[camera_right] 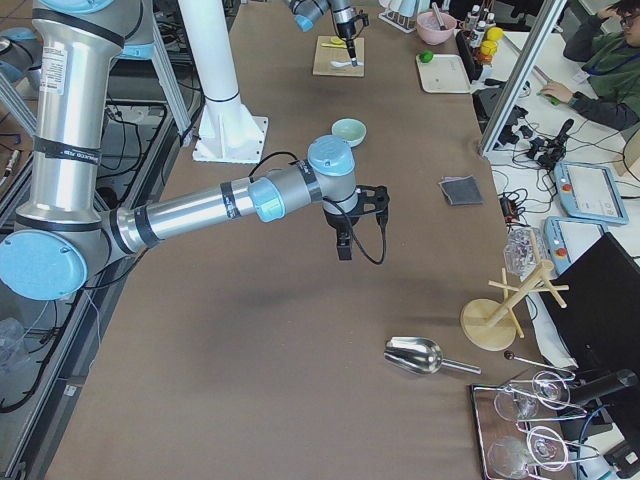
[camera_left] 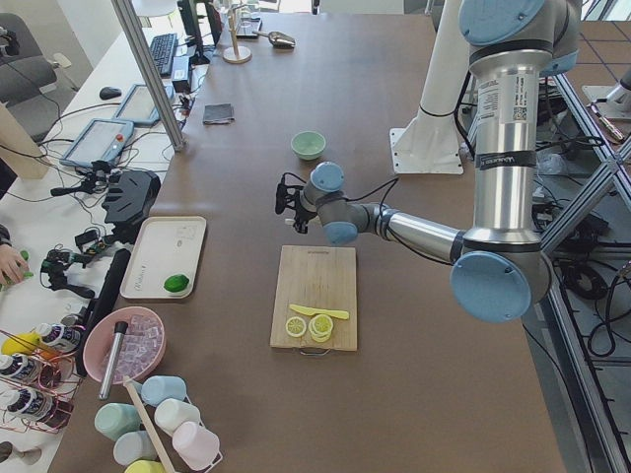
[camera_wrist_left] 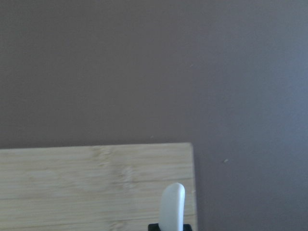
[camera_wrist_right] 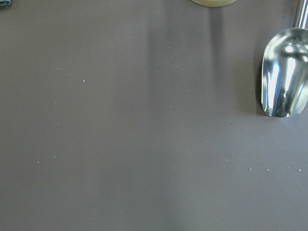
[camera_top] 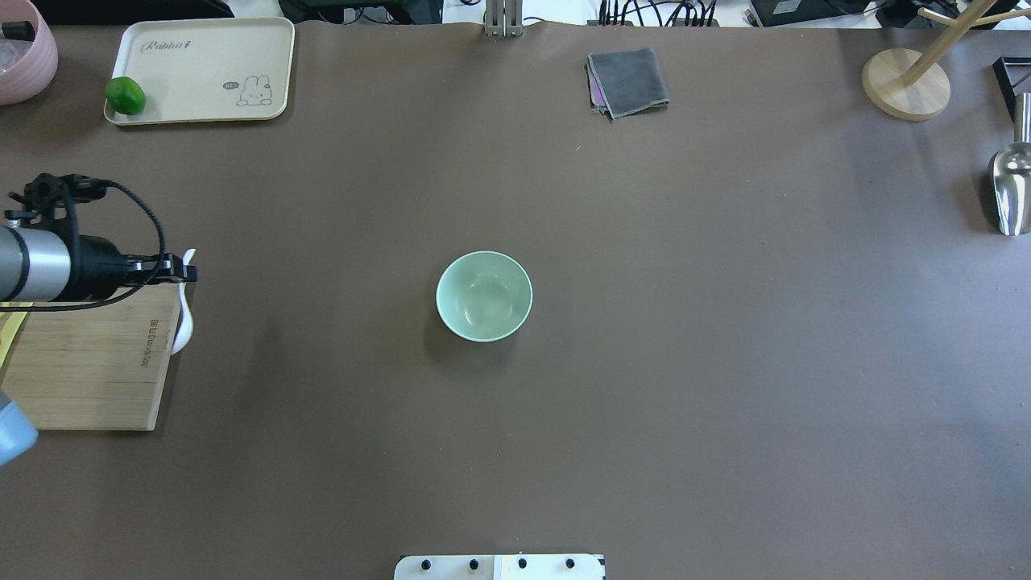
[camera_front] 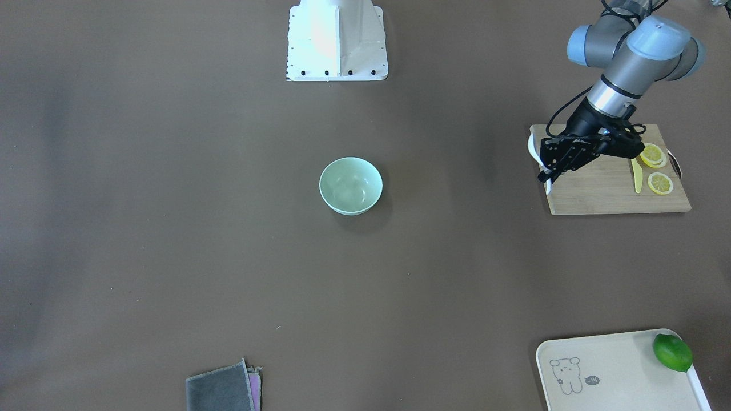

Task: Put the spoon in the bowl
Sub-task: 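Lift the white spoon and carry it over the green bowl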

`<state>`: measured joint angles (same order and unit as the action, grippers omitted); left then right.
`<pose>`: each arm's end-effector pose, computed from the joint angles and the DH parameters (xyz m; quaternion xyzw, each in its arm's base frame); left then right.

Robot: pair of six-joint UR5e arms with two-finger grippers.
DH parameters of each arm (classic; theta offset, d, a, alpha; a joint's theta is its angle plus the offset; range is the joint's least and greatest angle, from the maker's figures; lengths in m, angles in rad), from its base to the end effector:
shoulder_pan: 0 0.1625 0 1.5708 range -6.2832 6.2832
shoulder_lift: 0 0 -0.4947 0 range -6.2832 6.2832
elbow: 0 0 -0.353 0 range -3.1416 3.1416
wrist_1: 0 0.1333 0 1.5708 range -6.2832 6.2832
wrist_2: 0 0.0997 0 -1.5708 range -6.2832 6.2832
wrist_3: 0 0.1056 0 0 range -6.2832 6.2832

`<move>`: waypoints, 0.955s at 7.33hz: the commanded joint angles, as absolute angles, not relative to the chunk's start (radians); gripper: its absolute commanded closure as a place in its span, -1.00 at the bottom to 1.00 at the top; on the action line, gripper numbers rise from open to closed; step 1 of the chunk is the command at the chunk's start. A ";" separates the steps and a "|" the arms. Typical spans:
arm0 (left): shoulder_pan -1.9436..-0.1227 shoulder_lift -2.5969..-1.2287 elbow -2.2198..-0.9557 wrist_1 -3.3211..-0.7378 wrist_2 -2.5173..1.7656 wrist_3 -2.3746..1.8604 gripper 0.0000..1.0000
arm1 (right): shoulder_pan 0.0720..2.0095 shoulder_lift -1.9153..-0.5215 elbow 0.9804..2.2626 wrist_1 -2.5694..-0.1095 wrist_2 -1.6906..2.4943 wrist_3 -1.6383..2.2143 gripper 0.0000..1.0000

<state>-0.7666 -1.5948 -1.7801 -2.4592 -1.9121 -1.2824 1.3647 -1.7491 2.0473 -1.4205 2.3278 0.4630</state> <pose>0.2837 -0.4092 0.5288 0.1396 0.5253 -0.1099 0.8322 -0.0168 -0.3774 0.5716 0.0769 -0.4081 0.0346 0.9090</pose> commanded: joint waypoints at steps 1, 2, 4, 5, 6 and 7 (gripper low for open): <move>-0.592 -1.833 -1.764 -2.459 -1.722 -1.615 1.00 | 1.367 -1.778 2.042 -1.420 2.326 0.462 -1.00; -0.521 -1.939 -1.729 -2.459 -1.595 -1.755 1.00 | 1.368 -1.779 2.040 -1.420 2.326 0.462 -1.00; -0.444 -2.041 -1.639 -2.457 -1.402 -1.839 1.00 | 1.368 -1.779 2.036 -1.420 2.324 0.460 -1.00; -0.421 -2.061 -1.619 -2.457 -1.361 -1.839 1.00 | 1.368 -1.779 2.034 -1.420 2.324 0.460 -1.00; -0.419 -2.071 -1.615 -2.457 -1.356 -1.839 0.03 | 1.367 -1.779 2.034 -1.420 2.324 0.460 -1.00; -0.416 -2.069 -1.609 -2.457 -1.309 -1.838 -0.96 | 1.368 -1.779 2.034 -1.420 2.324 0.460 -1.00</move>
<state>-0.4234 -2.0623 -1.6193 -2.4575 -1.3547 -1.8365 1.3678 -1.7794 2.0344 -1.4205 2.3240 0.4602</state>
